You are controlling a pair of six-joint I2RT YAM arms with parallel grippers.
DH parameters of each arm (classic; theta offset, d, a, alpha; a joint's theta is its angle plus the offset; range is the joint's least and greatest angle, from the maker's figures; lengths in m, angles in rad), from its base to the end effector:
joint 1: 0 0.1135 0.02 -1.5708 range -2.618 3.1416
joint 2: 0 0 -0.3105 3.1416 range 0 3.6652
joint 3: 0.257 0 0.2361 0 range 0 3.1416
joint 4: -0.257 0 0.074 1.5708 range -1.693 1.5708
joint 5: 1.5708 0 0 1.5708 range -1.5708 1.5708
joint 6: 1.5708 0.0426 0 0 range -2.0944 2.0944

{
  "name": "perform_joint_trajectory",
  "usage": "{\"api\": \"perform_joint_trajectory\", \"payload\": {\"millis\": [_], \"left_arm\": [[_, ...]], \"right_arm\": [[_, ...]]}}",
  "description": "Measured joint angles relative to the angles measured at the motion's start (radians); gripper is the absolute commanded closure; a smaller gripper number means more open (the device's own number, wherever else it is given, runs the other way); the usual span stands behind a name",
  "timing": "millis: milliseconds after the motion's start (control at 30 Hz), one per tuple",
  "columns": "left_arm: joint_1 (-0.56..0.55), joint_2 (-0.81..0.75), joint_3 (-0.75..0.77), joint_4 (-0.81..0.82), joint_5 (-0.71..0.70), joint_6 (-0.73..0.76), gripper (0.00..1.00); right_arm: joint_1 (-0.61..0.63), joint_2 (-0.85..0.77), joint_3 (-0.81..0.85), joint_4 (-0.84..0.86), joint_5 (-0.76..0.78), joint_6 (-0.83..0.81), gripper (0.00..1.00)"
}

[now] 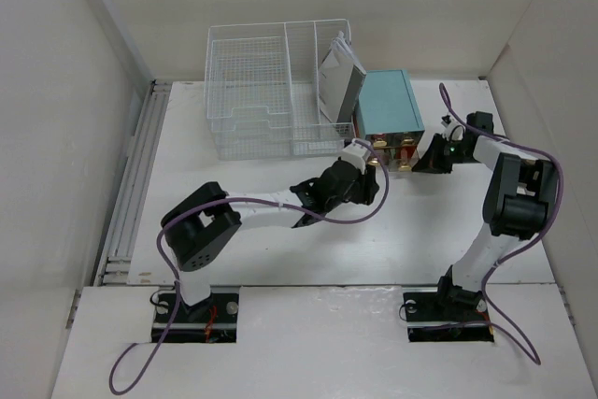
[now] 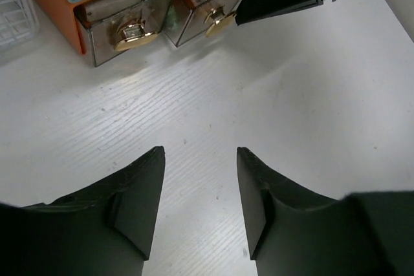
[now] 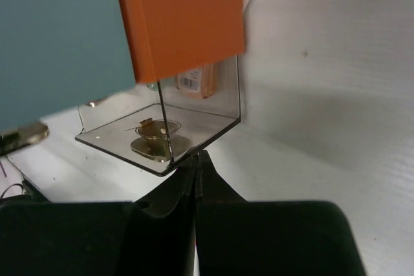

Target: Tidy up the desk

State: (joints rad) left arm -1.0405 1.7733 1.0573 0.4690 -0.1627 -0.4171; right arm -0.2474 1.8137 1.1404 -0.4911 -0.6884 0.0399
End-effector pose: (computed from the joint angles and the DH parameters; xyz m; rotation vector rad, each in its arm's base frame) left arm 0.2116 -0.3473 0.2847 0.4682 1.8471 -0.8711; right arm 0.3488 -0.0602 0.2212 0.1784 2.5464 0.8533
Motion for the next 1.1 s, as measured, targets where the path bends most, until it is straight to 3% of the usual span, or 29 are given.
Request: {"api": "perform_joint_trajectory", "payload": {"millis": [200, 500, 1100], "left_arm": [[0.043, 0.119, 0.055, 0.000, 0.035, -0.023, 0.54], [0.072, 0.319, 0.285, -0.063, 0.019, -0.026, 0.56], [0.107, 0.480, 0.517, -0.220, -0.124, -0.079, 0.48]], "right_arm": [[0.026, 0.054, 0.044, 0.056, 0.007, 0.065, 1.00], [0.040, 0.085, 0.080, 0.137, 0.011, 0.145, 1.00], [0.033, 0.097, 0.077, 0.163, -0.003, 0.214, 1.00]]}}
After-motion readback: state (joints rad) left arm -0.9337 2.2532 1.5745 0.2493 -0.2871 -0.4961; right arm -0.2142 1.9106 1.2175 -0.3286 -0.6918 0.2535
